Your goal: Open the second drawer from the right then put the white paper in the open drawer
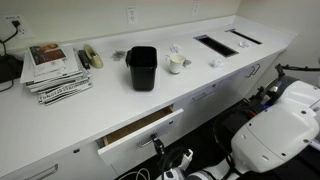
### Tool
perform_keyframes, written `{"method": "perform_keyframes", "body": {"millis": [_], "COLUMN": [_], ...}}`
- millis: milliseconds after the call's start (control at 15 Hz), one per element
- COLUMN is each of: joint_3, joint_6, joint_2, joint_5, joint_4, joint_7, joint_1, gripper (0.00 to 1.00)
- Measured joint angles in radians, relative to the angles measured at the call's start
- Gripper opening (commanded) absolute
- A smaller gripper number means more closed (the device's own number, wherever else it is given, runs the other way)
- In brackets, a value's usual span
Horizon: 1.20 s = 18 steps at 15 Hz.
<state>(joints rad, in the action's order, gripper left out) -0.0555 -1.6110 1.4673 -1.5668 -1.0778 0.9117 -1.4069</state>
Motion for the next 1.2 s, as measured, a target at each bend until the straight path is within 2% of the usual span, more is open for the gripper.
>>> {"method": "perform_keyframes", "body": {"millis": [400, 800, 1200], "joint_3": [-0.043, -0.047, -0.047], "joint_6": [0.082, 0.118, 0.133], "joint_2": [0.0, 0.0, 0.0], "joint_5": [0.051, 0.104, 0.142], "joint_4": [-0.001, 0.001, 0.008], "joint_7": [0.022, 0.037, 0.05], "joint_1": [-0.08, -0.158, -0.202], "gripper": [0.03, 0.03, 0.03]}}
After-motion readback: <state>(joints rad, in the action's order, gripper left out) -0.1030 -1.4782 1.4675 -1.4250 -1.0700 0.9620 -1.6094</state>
